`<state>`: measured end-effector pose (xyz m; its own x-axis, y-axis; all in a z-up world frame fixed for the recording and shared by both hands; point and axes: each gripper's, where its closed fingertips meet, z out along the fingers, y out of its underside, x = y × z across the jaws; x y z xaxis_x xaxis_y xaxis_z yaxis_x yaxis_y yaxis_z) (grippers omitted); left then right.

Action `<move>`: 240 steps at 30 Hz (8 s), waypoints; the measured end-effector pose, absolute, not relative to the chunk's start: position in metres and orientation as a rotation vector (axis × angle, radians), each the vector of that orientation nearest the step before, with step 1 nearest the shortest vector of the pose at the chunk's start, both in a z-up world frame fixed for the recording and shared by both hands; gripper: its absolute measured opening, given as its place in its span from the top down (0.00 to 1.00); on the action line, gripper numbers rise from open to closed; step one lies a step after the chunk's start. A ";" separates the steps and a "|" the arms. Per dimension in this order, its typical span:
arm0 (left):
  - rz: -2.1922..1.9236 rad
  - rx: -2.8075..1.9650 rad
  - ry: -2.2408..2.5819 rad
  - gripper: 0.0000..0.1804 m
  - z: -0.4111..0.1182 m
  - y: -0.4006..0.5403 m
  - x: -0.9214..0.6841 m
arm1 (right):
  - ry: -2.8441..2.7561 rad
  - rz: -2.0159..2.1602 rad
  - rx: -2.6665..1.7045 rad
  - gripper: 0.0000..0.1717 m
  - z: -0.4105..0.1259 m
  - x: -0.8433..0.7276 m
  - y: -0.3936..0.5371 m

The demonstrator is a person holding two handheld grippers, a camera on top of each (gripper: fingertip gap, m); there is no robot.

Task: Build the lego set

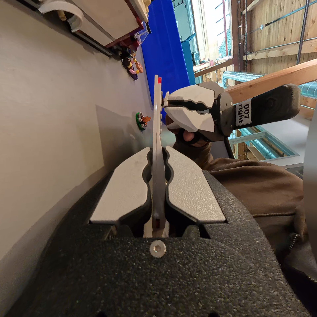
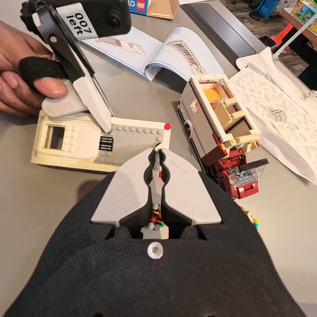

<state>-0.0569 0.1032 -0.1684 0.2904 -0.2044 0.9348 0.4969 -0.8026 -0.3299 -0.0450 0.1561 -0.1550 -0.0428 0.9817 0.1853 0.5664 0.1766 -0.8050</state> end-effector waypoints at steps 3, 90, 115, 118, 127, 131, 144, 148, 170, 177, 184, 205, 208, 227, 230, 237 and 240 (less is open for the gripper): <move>-1.519 -1.997 -0.205 0.94 -0.168 0.102 -0.056 | -1.716 0.736 -1.503 0.97 -0.154 -0.044 0.155; -1.474 -1.529 0.334 0.90 -0.092 0.090 -0.072 | -1.469 1.737 -1.343 0.95 -0.067 -0.055 0.110; -1.155 -1.564 0.307 0.95 -0.070 0.101 -0.063 | -1.501 0.932 -0.870 0.83 -0.052 -0.060 0.112; -1.286 -1.609 0.185 0.95 -0.069 0.103 -0.062 | -1.510 0.754 -0.792 0.79 -0.050 -0.060 0.117; -1.371 -1.738 0.088 0.95 -0.088 0.104 -0.067 | -1.762 0.596 -0.594 0.91 -0.052 -0.070 0.107; -1.333 -1.779 0.101 0.95 -0.091 0.102 -0.068 | -1.882 0.595 -0.599 0.93 -0.060 -0.080 0.102; -1.275 -1.845 0.127 0.96 -0.098 0.098 -0.074 | -1.946 0.577 -0.586 0.96 -0.070 -0.091 0.099; -1.272 -1.856 0.128 0.96 -0.100 0.098 -0.074 | -1.976 0.582 -0.593 0.95 -0.071 -0.091 0.099; -1.260 -1.921 0.193 0.96 -0.109 0.092 -0.067 | -2.154 0.482 -0.463 0.97 -0.084 -0.085 0.098; -1.322 -1.916 0.198 0.96 -0.109 0.089 -0.064 | -2.265 0.438 -0.373 0.97 -0.085 -0.082 0.096; -1.325 -1.924 0.216 0.96 -0.110 0.087 -0.062 | -2.299 0.443 -0.346 0.97 -0.086 -0.080 0.094; -0.567 -1.650 0.584 0.95 -0.071 0.093 -0.074 | -2.090 0.771 -0.774 0.75 -0.042 -0.080 0.082; -0.503 -1.642 0.615 0.96 -0.073 0.094 -0.075 | -2.097 0.745 -0.771 0.79 -0.044 -0.080 0.082; -0.276 -1.623 0.725 0.96 -0.082 0.096 -0.073 | -2.180 0.644 -0.712 0.87 -0.062 -0.079 0.086; -0.250 -1.629 0.747 0.96 -0.085 0.096 -0.072 | -2.203 0.639 -0.698 0.88 -0.066 -0.077 0.085; -0.220 -1.648 0.778 0.95 -0.090 0.096 -0.070 | -2.246 0.642 -0.712 0.89 -0.072 -0.076 0.086; -0.215 -1.653 0.788 0.95 -0.092 0.095 -0.071 | -2.269 0.653 -0.733 0.89 -0.074 -0.076 0.086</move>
<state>-0.0706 0.0953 -0.0920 0.7509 -0.5986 -0.2789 -0.3740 -0.0375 -0.9267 -0.0756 0.0856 -0.0744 -0.6271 0.6495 0.4301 0.3215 0.7187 -0.6166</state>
